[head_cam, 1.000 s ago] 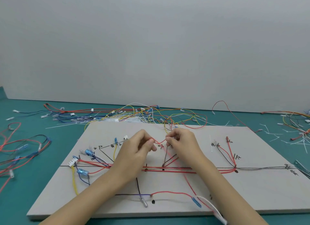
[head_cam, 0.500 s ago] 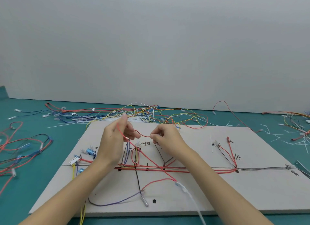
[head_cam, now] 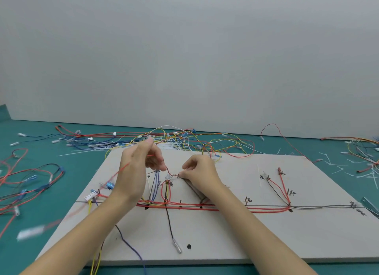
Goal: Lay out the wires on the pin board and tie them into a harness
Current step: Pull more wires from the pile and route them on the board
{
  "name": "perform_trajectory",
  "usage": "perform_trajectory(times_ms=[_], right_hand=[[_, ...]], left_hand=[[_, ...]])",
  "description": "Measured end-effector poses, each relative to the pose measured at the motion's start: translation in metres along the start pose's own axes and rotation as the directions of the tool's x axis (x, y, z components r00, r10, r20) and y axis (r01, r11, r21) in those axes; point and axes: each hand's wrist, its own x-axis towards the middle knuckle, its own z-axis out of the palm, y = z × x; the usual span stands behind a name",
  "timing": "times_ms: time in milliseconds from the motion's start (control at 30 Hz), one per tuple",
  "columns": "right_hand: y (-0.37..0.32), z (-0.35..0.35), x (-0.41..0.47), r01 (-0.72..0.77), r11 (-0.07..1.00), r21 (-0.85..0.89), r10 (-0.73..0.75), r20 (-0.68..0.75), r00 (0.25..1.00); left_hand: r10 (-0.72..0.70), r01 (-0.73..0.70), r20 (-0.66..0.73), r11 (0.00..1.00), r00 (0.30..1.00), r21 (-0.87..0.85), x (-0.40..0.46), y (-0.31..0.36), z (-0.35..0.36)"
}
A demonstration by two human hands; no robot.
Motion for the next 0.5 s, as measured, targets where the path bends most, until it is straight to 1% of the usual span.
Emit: perform_trajectory(times_ms=[133,200,267,300,433,500], right_hand=[[-0.003,0.0,0.001,-0.05,0.996,0.068,0.05,0.007,0.999],[-0.003,-0.004,0.002,-0.084,0.986,0.144,0.079,0.041,0.996],[-0.004,-0.006,0.002,-0.14,0.954,0.266,0.118,0.096,0.988],[-0.005,-0.007,0.003,-0.162,0.943,0.292,0.134,0.113,0.984],[-0.008,-0.005,0.004,-0.164,0.957,0.238,0.136,0.129,0.982],[-0.007,-0.004,0.005,-0.155,0.961,0.228,0.128,0.13,0.983]], left_hand=[[0.192,-0.195,0.032,0.971,0.981,0.136,-0.006,0.0,-0.001],[0.264,-0.268,0.047,0.941,0.963,0.208,-0.01,-0.001,-0.001],[0.297,-0.304,0.063,0.923,0.953,0.235,-0.012,0.0,-0.002],[0.308,-0.317,0.075,0.917,0.949,0.244,-0.012,0.0,-0.002],[0.296,-0.326,0.15,0.91,0.943,0.255,-0.016,-0.001,-0.002],[0.319,-0.376,0.23,0.882,0.92,0.284,-0.018,0.001,0.0]])
